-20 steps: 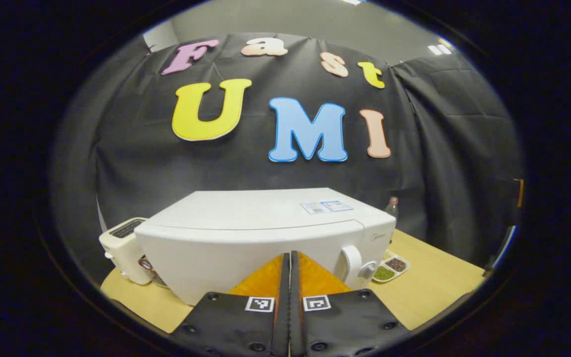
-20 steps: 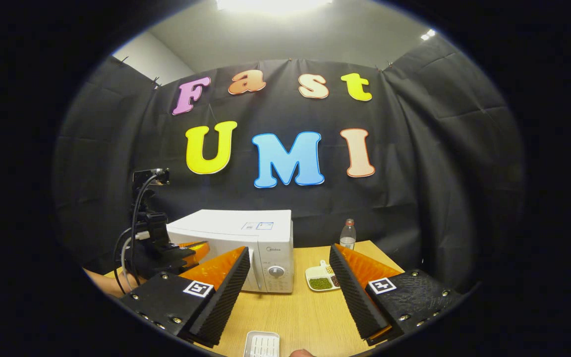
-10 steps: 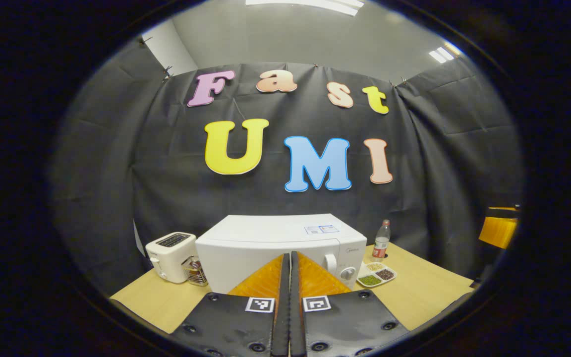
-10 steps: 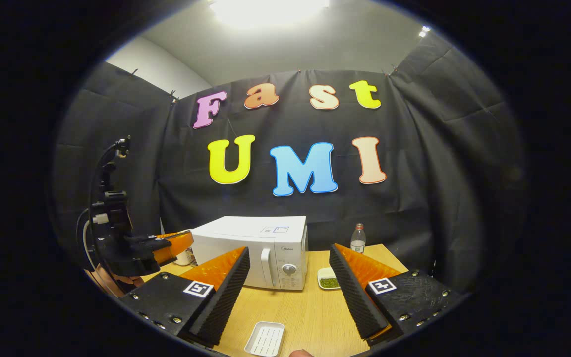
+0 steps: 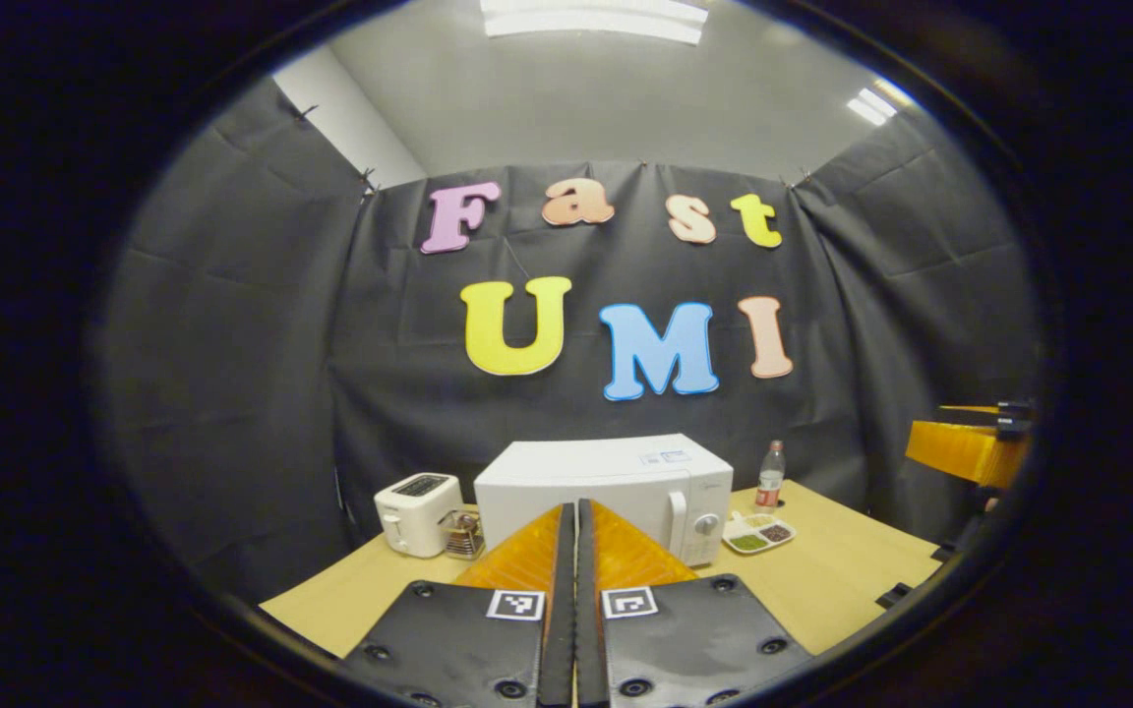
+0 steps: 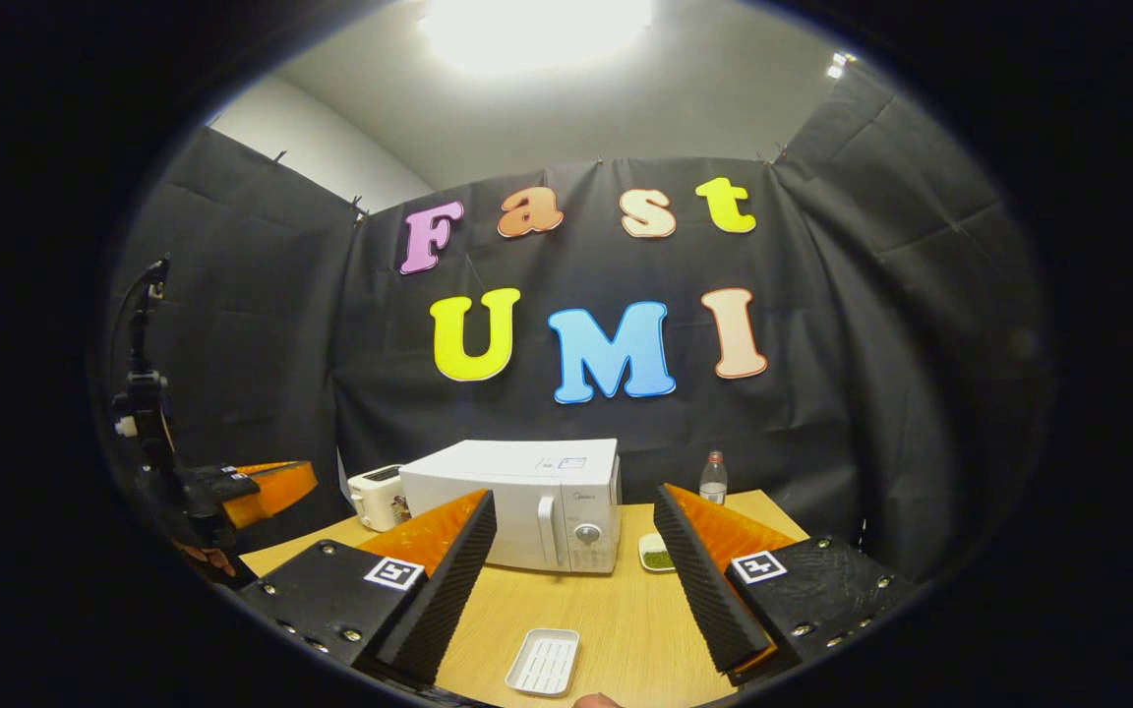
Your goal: Open the microwave oven with the left hand, put the food in, and close the microwave oven.
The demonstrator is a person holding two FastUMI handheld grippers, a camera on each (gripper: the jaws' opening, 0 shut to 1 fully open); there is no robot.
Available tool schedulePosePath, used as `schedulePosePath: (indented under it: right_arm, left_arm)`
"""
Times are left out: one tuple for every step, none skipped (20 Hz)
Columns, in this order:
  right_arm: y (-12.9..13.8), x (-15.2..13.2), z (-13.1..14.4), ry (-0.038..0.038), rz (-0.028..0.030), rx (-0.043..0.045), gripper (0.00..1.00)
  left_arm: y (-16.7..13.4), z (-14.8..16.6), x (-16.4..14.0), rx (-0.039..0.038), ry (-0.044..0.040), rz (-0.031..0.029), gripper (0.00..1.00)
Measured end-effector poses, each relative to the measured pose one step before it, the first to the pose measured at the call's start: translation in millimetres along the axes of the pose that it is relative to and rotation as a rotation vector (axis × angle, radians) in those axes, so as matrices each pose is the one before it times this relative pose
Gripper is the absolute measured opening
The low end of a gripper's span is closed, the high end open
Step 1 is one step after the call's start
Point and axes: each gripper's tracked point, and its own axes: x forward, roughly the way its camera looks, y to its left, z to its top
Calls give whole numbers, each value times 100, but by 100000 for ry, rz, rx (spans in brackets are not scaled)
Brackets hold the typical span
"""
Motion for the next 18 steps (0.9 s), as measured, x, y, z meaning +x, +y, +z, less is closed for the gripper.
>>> schedulePosePath:
  right_arm:
    - [396,-408,40,246,-809,325,98]
    - [494,-461,50,133,-132,739,98]
    - [661,-255,245,-1071,317,337,98]
    - [439,-314,256,-1173,-225,-524,98]
    - [199,-259,43,-612,-1133,-653,98]
    - [372,-291,26,-528,-376,-444,97]
    - [487,-275,31,-629,-461,-567,98]
    - [370,-223,94,-262,-452,-628,98]
    - [223,-185,-216,352,-188,-396,98]
    - [410,-147,-138,630,393,-91,98]
    - [404,46,46,71,216,-158,98]
    - [138,48,180,-141,-249,-298,98]
    - [206,-171,278,-317,-218,-58,98]
    - [108,-48,235,-502,-91,151,98]
    - [150,34,184,-540,-35,57,98]
    - [178,-28,147,-363,9,-205,98]
    - [178,-19,35,-159,56,-270,98]
    - [251,-104,129,-665,363,-49,98]
  left_arm:
    - [613,376,-740,-443,-508,532,7]
    - [685,216,-657,-389,475,289,7]
    - [751,158,-660,-405,-126,327,7]
    - [810,352,-490,-220,-916,548,7]
    - [712,159,-477,-107,-518,752,7]
    - [757,57,-515,408,143,649,11]
    - [529,-7,-336,452,225,474,14]
    - [534,100,-211,415,-267,527,16]
    - [419,16,-195,279,-93,165,29]
    - [319,67,-133,26,-283,-268,36]
    - [24,244,-133,-566,-857,-974,51]
    - [52,287,-82,-771,-847,-699,67]
    - [85,75,-125,-852,-527,-756,83]
    - [289,144,-43,-437,-466,365,91]
    - [174,145,13,-395,-615,127,95]
    - [396,217,16,-211,-749,847,100]
    - [253,141,-110,-61,-659,658,100]
    - [306,130,-106,-57,-319,902,99]
